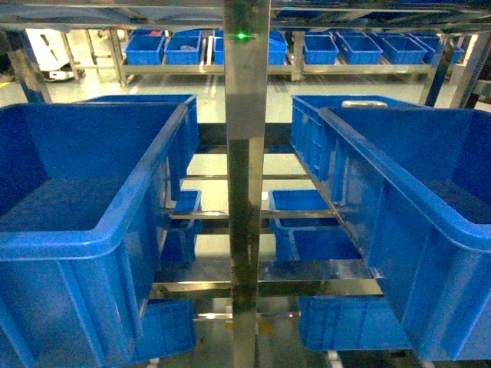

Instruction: Sort and place red and yellow blocks in left bins

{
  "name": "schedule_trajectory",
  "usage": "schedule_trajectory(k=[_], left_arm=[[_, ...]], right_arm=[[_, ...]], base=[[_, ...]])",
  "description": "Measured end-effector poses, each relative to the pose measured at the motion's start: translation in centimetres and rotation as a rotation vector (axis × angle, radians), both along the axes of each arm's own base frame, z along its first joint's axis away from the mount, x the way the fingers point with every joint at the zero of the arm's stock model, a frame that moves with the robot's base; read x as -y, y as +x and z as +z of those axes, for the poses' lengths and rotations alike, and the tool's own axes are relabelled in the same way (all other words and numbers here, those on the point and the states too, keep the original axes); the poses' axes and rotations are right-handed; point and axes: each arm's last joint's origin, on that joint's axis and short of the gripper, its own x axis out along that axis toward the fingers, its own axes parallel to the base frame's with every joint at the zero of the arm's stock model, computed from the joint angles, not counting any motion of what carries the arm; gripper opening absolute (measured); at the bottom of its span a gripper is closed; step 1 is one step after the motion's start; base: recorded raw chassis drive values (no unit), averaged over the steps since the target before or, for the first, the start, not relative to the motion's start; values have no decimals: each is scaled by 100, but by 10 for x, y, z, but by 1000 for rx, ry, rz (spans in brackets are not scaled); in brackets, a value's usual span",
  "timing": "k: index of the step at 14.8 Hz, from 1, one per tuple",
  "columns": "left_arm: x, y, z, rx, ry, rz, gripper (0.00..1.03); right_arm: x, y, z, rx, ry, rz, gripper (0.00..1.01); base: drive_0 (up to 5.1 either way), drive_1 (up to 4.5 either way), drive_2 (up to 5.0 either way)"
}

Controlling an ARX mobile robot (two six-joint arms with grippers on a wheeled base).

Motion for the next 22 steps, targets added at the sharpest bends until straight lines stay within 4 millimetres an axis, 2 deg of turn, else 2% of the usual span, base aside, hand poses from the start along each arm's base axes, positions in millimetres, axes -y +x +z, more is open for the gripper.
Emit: schedule_trajectory(k=[5,8,11,13,15,18,22], left_arm=[[-4,2,-4,-26,23,27,27],[-19,13,-46,-207,86,101,27],[-24,31,-60,-215,137,104,27],[-25,51,-63,-216,158,93,27],[-25,84,-63,-207,175,70,27],[-29,136,-85,-308,243,70,27],[-48,182,-111,-336,340,143,27]], right_arm=[[0,1,0,-3,17,-2,98],[0,1,0,-4,19,-2,98],[0,1,0,-4,19,-2,98],[0,1,0,-4,19,-2,98],[0,1,0,-4,19,-2,98],[0,1,0,-4,19,-2,98],[0,1,0,-4,20,-1,98]], base=[[0,0,0],[0,0,0],[0,0,0],[0,0,0],[0,0,0],[0,0,0],[0,0,0]])
